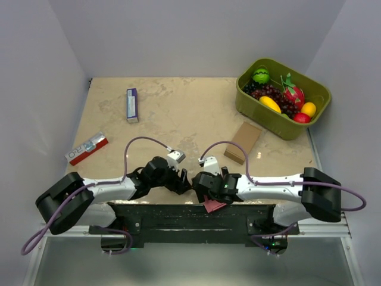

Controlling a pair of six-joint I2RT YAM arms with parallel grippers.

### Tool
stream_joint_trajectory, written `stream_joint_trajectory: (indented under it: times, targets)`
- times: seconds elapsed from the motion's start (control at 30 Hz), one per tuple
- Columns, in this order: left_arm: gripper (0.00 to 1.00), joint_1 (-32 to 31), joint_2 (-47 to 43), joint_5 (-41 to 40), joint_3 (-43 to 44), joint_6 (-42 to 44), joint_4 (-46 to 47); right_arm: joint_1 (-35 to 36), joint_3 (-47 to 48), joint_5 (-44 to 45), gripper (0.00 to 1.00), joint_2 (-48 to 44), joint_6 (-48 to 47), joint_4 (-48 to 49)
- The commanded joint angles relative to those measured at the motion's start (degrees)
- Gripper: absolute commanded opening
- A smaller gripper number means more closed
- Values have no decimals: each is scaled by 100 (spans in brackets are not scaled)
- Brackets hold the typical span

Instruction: Fold the paper box

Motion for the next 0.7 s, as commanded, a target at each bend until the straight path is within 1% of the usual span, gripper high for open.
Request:
stream_joint_trajectory:
  times: [0.0, 0.03, 0.07, 0.17, 0.27, 0.37, 0.5, 0.57, 0.67]
  targets:
    - [69, 6, 174, 275, -104, -299, 684, 35, 296, 76, 99, 361, -104, -281]
    - [67, 6, 226, 310, -114, -325, 747, 35, 314, 50, 99, 457, -86, -281]
    - [60, -2, 288, 319, -114, -326, 791, 35, 314, 15, 99, 476, -34, -263]
    - [51, -90, 630, 319, -88, -264, 905, 35, 314, -117, 99, 528, 19, -185]
    - [46, -222, 1000, 302, -35, -273, 1063, 26, 331, -144, 99, 633, 11, -210]
    - [45, -363, 1272, 241, -17, -334, 1423, 35, 375, -118, 99, 739, 19, -281]
    - [41, -573, 1719, 64, 176, -282, 1538, 35, 200, -275, 99, 591, 72, -88]
    - [35, -618, 1870, 64, 211, -299, 1669, 26, 112, -355, 99, 512, 98, 79]
    - [29, -740, 2107, 99, 203, -308, 1959, 26, -20, -504, 99, 441, 125, 264]
